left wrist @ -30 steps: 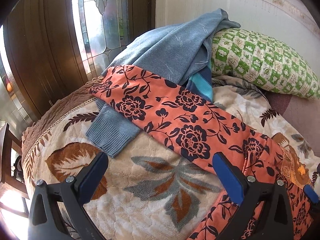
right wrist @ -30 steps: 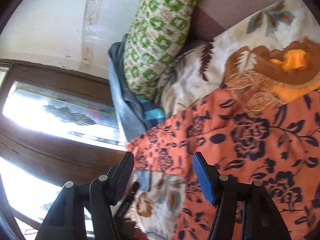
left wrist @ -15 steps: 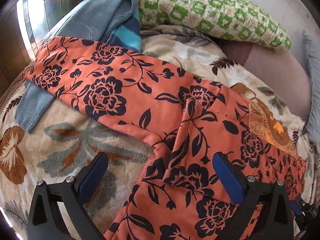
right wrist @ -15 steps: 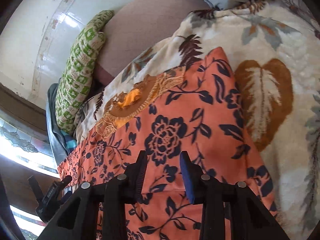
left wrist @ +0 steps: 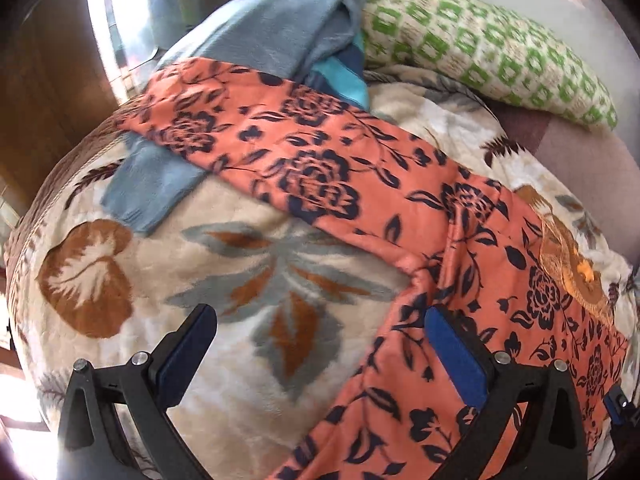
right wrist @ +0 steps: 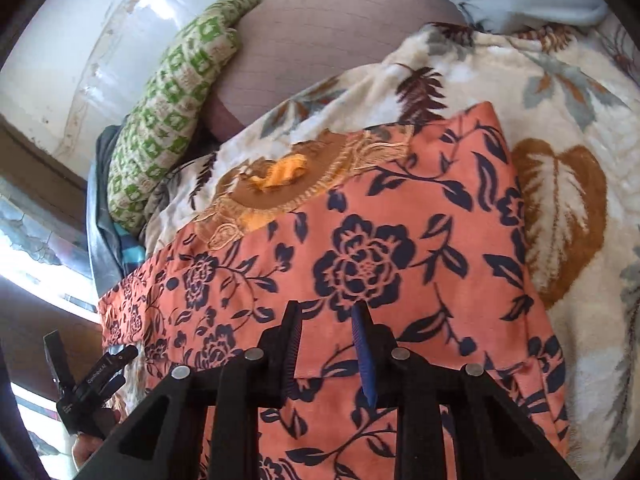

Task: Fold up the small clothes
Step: 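Grasp the other sleeve cuff with the left gripper and lift it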

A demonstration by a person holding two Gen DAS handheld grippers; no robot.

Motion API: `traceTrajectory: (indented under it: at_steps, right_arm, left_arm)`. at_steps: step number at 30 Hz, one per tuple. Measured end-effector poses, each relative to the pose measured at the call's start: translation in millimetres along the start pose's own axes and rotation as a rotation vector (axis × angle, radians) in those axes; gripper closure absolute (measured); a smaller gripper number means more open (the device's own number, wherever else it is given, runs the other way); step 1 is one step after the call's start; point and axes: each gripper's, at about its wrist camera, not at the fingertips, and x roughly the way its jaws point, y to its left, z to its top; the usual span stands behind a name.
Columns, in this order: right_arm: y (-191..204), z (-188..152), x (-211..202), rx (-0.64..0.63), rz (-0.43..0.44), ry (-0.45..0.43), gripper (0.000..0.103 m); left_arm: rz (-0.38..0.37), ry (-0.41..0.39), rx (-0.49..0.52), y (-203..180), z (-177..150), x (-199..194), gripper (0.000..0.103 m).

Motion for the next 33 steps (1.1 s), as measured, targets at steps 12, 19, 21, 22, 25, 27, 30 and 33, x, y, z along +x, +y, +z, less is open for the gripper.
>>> traceTrajectory:
  at_steps: [12, 19, 21, 22, 25, 27, 30, 33]
  right_arm:
    - [-12.0, -10.2, 43.4, 0.066, 0.038, 0.207, 0.073]
    - [-9.6, -7.4, 49.7, 0.053, 0.032, 0.197, 0.072]
    - [-4.6, -7.3, 51.1, 0.012, 0.015, 0.186, 0.072]
    - [-2.4, -7.6, 51.4, -0.006, 0.012, 0.18, 0.069]
    - [2.7, -9.1, 52.1, -0.033, 0.048, 0.163, 0.051]
    - [9.0, -11.2, 53.0, -0.059, 0.06, 0.15, 0.039]
    - [26.7, -17.6, 55.1, -0.181, -0.018, 0.13, 0.038]
    - [45.0, -27.5, 59.2, -0.305, -0.096, 0.103, 0.032]
  left_arm:
    - [0.043, -0.003, -0.305, 170.5, 99.6, -13.5, 0.0]
    - [-0.171, 0.093, -0.582, 220.2, 148.5, 34.1, 0.0]
    - [-0.21, 0.099, -0.634, 223.4, 151.8, 50.8, 0.0]
    - [-0.225, 0.107, -0.647, 224.2, 152.8, 59.6, 0.0]
    - [-0.271, 0.089, -0.679, 229.1, 151.8, 78.7, 0.0]
    - [-0.3, 0.049, -0.695, 233.9, 150.8, 86.7, 0.001]
    - [-0.359, 0.005, -0.716, 241.7, 150.9, 97.3, 0.014]
    - [-0.405, 0.0, -0.724, 244.8, 153.9, 110.1, 0.028]
